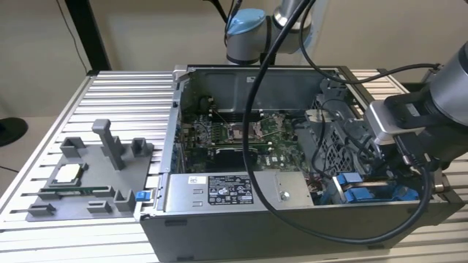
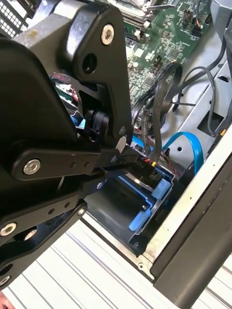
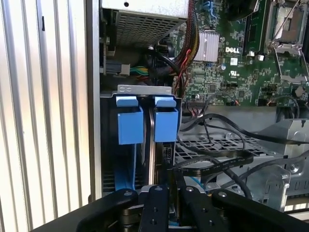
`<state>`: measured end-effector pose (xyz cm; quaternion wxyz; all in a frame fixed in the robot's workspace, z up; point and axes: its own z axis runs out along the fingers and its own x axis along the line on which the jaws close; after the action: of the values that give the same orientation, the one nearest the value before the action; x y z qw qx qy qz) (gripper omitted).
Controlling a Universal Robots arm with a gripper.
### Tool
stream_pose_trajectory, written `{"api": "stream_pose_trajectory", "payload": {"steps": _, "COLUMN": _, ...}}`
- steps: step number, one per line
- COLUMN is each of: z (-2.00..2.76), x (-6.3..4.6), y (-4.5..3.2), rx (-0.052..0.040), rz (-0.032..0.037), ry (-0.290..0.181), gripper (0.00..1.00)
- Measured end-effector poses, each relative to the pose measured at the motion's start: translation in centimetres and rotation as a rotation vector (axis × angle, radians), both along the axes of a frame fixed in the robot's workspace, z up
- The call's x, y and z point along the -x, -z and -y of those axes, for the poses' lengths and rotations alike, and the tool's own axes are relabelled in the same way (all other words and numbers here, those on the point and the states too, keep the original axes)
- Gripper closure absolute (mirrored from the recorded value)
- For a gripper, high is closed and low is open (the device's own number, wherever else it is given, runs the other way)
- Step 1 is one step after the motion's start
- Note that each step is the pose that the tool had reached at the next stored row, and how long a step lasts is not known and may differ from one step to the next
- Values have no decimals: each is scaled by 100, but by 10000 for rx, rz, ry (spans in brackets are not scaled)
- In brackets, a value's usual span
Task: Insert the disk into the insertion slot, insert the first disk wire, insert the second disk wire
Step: 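Insert the second disk wire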
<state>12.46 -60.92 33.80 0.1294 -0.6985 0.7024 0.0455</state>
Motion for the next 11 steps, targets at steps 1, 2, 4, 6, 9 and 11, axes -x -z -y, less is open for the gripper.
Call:
{"api": "stream_pose_trajectory", "payload": {"steps": 1, "z": -2, "x": 2, "y": -1, "rx": 2, "rz": 0, "ry": 15, "gripper": 100}}
{"api": "stream_pose_trajectory", "payload": {"steps": 2, "z": -4, "x": 3, "y": -2, "rx": 3, "rz": 0, "ry": 26, "gripper": 100}}
{"api": "stream_pose_trajectory", "payload": {"steps": 4, "z": -11, "x": 5, "y": -1, "rx": 2, "rz": 0, "ry": 43, "gripper": 100}}
{"api": "stream_pose_trajectory", "payload": {"steps": 6, "z": -15, "x": 5, "y": 2, "rx": 1, "rz": 15, "ry": 45, "gripper": 100}}
{"api": "stream_pose_trajectory", "payload": {"steps": 9, "z": -16, "x": 5, "y": 14, "rx": 2, "rz": 39, "ry": 46, "gripper": 100}}
{"api": "stream_pose_trajectory", "payload": {"steps": 11, "z": -16, "x": 5, "y": 24, "rx": 4, "rz": 52, "ry": 47, "gripper": 100}}
